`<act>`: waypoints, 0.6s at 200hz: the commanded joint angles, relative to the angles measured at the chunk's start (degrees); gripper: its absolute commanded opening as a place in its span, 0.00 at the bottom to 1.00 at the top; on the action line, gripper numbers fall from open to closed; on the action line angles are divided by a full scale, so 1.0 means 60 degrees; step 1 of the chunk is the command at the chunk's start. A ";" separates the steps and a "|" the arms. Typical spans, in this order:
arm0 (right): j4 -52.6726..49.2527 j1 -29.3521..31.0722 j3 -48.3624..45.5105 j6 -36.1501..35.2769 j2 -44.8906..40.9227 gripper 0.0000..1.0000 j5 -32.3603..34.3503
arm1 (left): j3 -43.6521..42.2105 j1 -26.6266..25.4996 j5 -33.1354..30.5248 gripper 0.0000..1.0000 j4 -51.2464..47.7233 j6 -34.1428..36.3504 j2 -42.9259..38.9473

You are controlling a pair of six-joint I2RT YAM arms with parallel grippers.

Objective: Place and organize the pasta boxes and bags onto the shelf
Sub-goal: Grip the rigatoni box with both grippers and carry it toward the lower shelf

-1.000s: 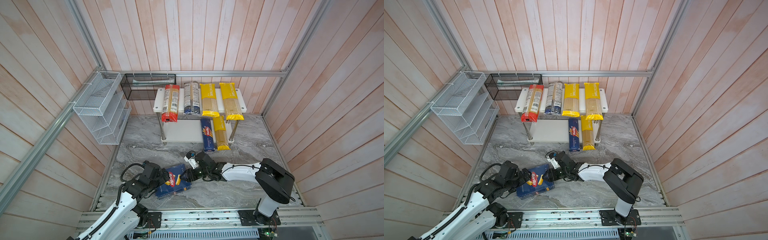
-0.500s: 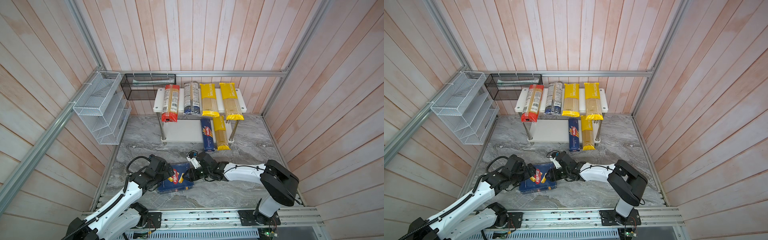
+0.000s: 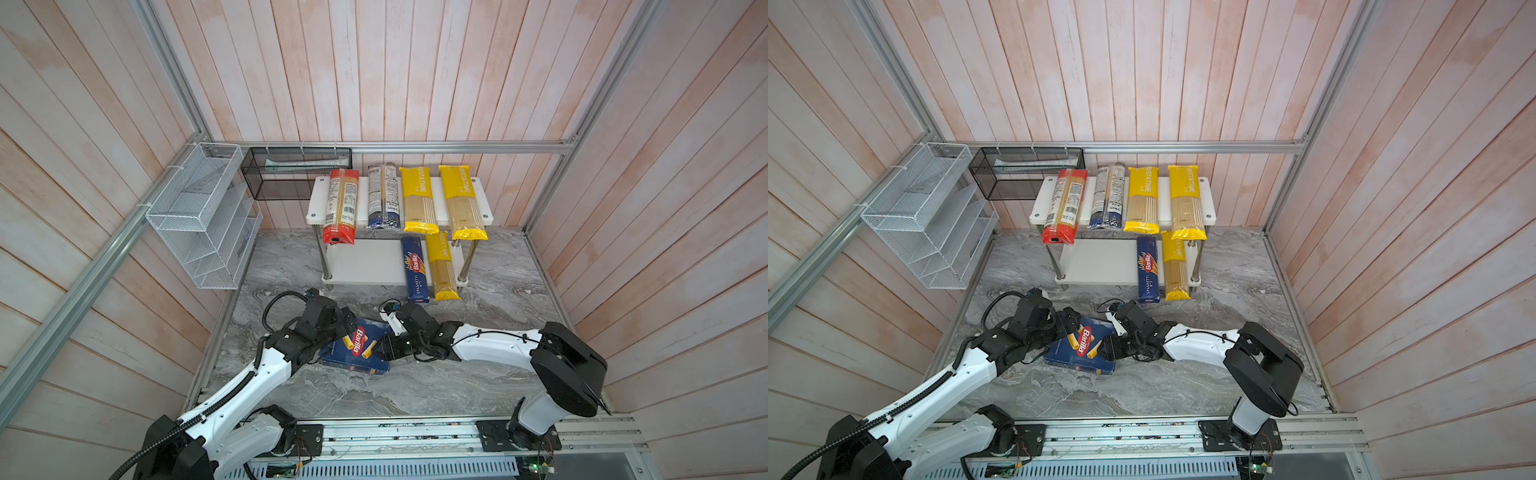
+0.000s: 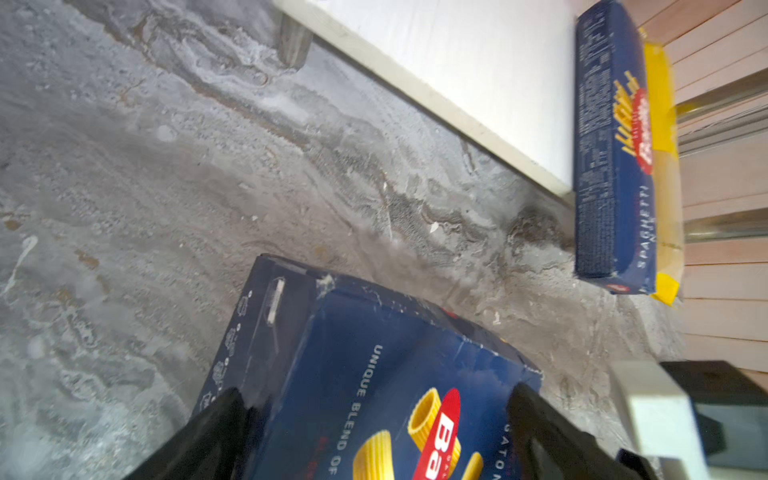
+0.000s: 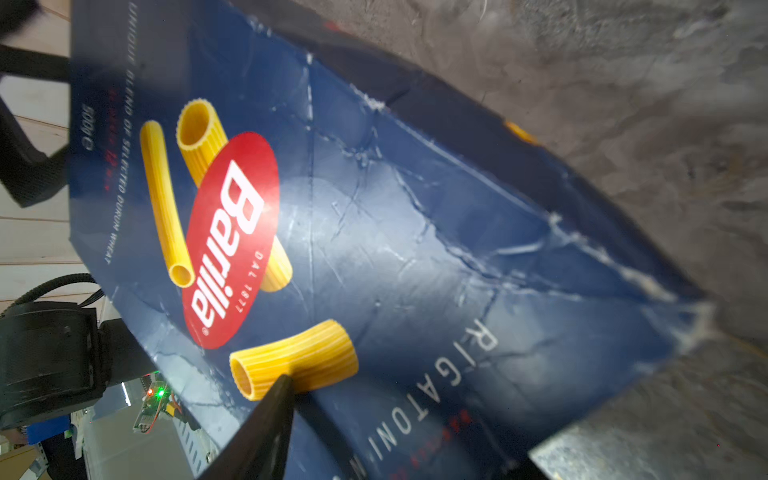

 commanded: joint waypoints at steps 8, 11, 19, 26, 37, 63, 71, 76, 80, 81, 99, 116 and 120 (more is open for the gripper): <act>0.2135 0.0070 0.1010 -0.0320 -0.0565 0.56 -0.0867 | 0.0609 -0.0287 0.1634 1.00 0.1964 -0.0071 0.0201; 0.2127 0.0046 0.1023 -0.0320 -0.0584 0.56 -0.0857 | 0.0629 -0.0295 0.1619 1.00 0.1952 -0.0066 0.0228; 0.2134 -0.0013 0.1061 -0.0333 -0.0623 0.56 -0.0813 | 0.0649 -0.0283 0.1603 1.00 0.1978 -0.0035 0.0270; 0.2152 -0.0056 0.1060 -0.0335 -0.0698 0.56 -0.0763 | 0.0663 -0.0277 0.1582 1.00 0.1998 -0.0020 0.0296; 0.2202 -0.0121 0.1061 -0.0306 -0.0790 0.56 -0.0693 | 0.0657 -0.0281 0.1566 1.00 0.2079 0.0001 0.0321; 0.2264 -0.0200 0.1065 -0.0349 -0.1056 0.55 -0.0544 | 0.0734 -0.0270 0.1515 1.00 0.2227 0.0110 0.0359; 0.2273 -0.0213 0.1061 -0.0349 -0.1148 0.55 -0.0500 | 0.0789 -0.0267 0.1502 1.00 0.2248 0.0155 0.0366; 0.2282 -0.0227 0.1076 -0.0342 -0.1202 0.55 -0.0466 | 0.0812 -0.0267 0.1479 1.00 0.2245 0.0155 0.0366; 0.2282 -0.0242 0.1087 -0.0356 -0.1246 0.55 -0.0443 | 0.0823 -0.0267 0.1471 1.00 0.2257 0.0165 0.0380; 0.2285 -0.0242 0.1081 -0.0360 -0.1258 0.55 -0.0448 | 0.0824 -0.0267 0.1463 1.00 0.2265 0.0167 0.0380; 0.2321 -0.0272 0.1089 -0.0406 -0.1455 0.55 -0.0291 | 0.0896 -0.0196 0.1496 1.00 0.2304 0.0198 0.0439; 0.2371 -0.0339 0.1063 -0.0436 -0.1605 0.55 -0.0124 | 0.0952 -0.0117 0.1603 1.00 0.2395 0.0227 0.0518; 0.2389 -0.0352 0.1040 -0.0448 -0.1632 0.55 -0.0103 | 0.0957 -0.0093 0.1602 1.00 0.2435 0.0239 0.0525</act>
